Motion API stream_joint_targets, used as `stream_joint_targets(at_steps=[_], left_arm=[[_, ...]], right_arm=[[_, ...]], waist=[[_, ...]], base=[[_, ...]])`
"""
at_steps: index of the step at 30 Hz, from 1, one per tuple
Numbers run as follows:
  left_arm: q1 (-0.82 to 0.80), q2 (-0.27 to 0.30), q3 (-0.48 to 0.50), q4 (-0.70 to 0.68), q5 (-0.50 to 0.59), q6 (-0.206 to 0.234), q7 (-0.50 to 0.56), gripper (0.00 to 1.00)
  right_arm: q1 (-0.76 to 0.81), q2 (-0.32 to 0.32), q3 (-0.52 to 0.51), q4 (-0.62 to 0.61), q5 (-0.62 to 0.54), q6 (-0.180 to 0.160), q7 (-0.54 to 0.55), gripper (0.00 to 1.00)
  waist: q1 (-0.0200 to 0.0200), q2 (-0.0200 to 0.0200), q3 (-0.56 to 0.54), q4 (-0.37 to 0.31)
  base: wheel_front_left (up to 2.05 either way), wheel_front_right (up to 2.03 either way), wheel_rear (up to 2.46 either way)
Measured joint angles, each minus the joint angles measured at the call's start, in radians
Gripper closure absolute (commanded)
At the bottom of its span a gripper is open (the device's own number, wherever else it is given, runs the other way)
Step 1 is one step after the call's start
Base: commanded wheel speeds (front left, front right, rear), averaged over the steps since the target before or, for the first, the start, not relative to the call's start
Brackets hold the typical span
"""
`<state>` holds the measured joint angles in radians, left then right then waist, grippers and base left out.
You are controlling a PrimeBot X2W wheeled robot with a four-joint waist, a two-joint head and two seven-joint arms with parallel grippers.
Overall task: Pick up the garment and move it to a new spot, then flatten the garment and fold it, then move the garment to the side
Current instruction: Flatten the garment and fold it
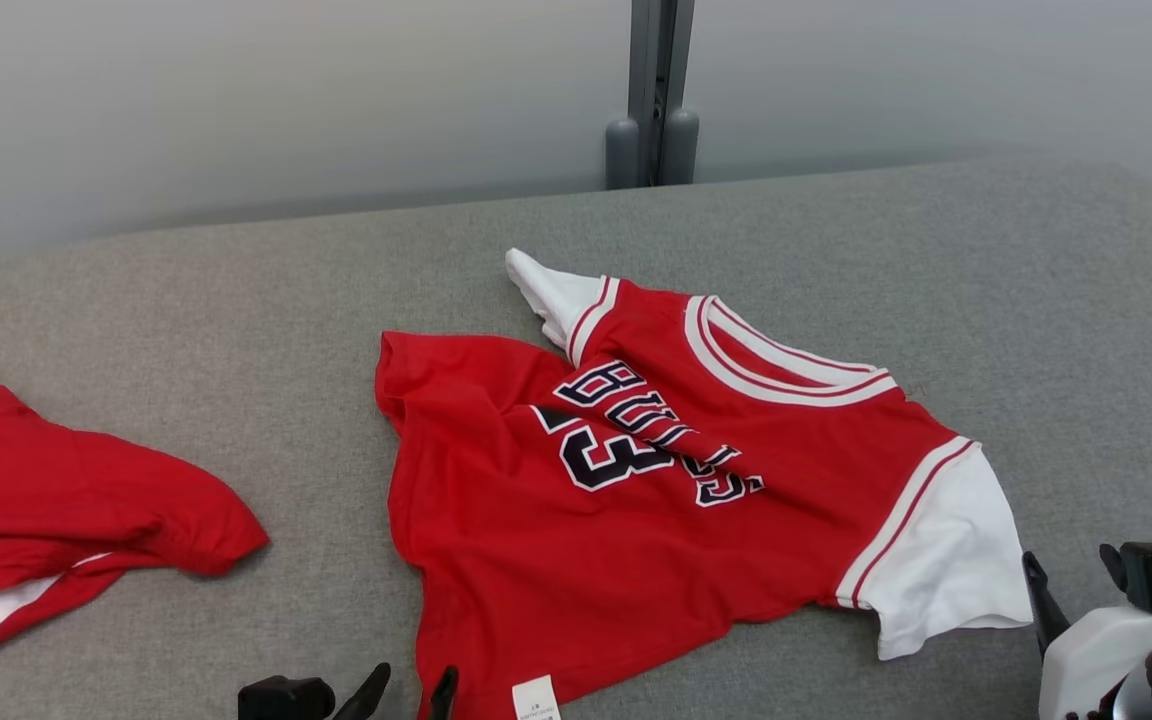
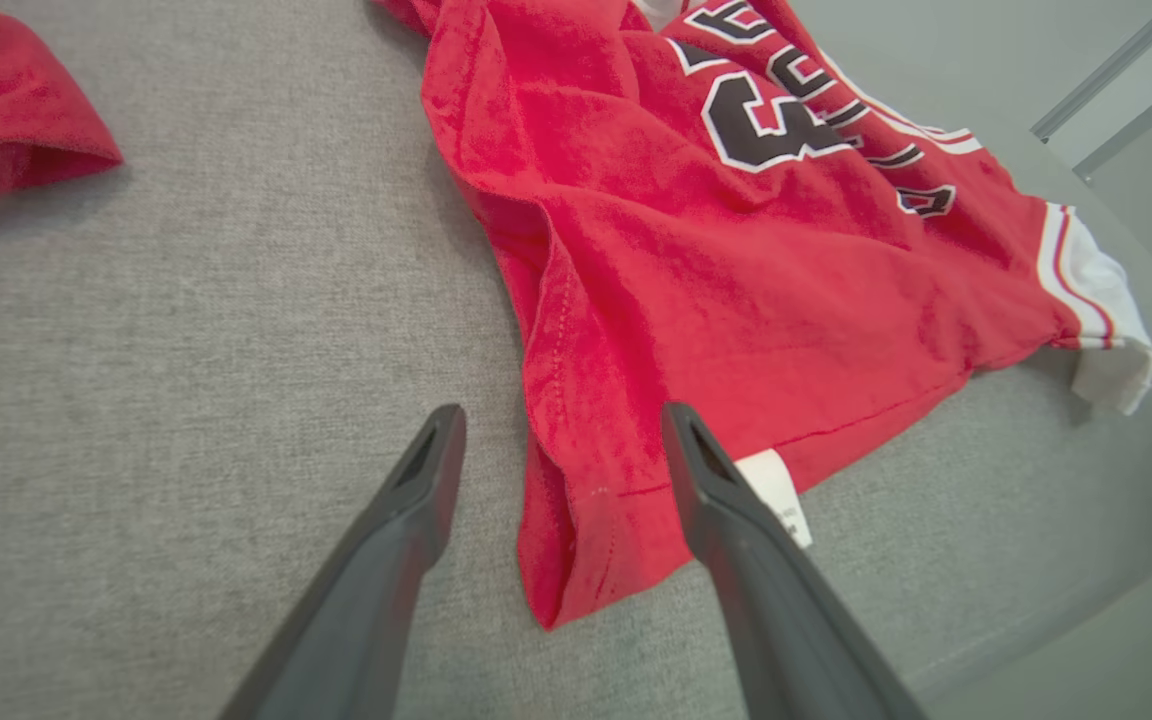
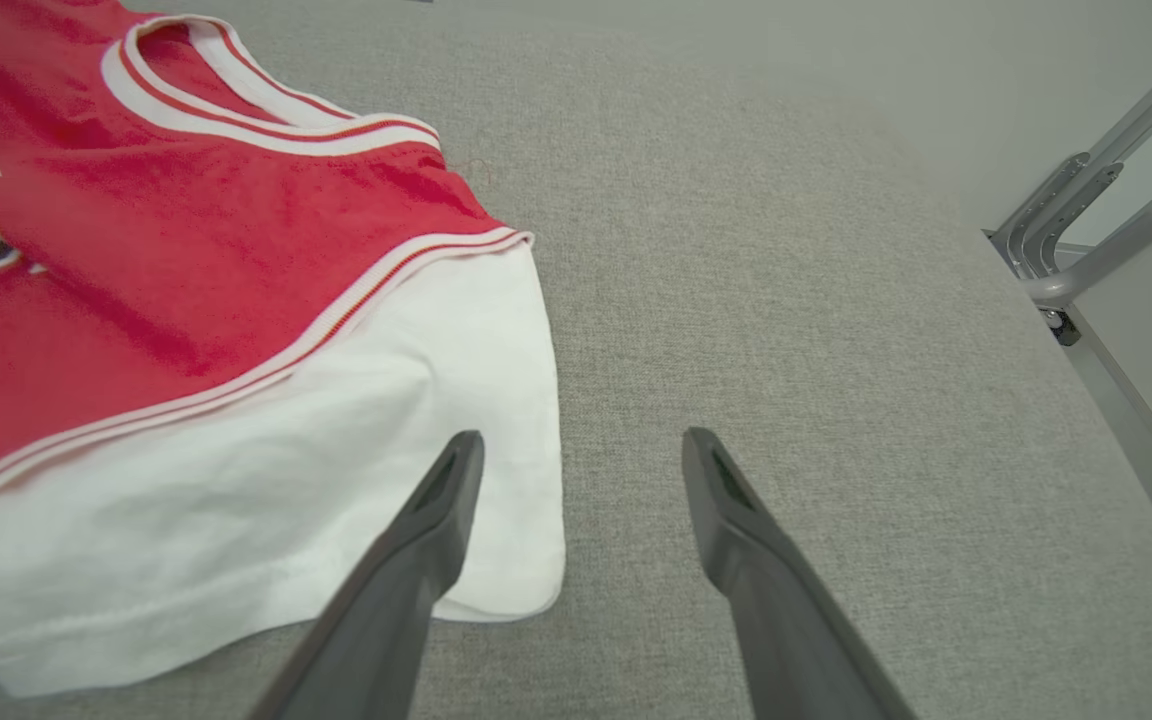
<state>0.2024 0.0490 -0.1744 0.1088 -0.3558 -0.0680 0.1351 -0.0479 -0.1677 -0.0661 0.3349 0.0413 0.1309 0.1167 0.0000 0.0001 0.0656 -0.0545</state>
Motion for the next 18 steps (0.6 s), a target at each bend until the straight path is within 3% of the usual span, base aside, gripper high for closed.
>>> stream_joint_targets(at_steps=[14,17,18], left_arm=[[-0.015,0.004,-0.071,-0.088,-0.044,0.008,0.093,0.00],[0.001,0.011,-0.083,-0.111,-0.038,0.016,0.107,0.28],[0.001,0.014,-0.086,-0.117,-0.033,0.016,0.112,0.50]], right_arm=[[-0.091,0.017,-0.038,0.182,-0.008,0.000,-0.033,0.00],[-0.108,0.021,-0.038,0.212,-0.008,0.000,-0.048,0.00],[-0.116,0.022,-0.038,0.222,-0.007,0.000,-0.051,0.00]], waist=[[0.0001,0.0000,0.127,0.018],[0.0000,0.0000,0.137,0.022],[0.0000,0.0000,0.140,0.023]], base=[[0.00,0.00,0.00],[0.00,0.00,0.00],[0.00,0.00,0.00]])
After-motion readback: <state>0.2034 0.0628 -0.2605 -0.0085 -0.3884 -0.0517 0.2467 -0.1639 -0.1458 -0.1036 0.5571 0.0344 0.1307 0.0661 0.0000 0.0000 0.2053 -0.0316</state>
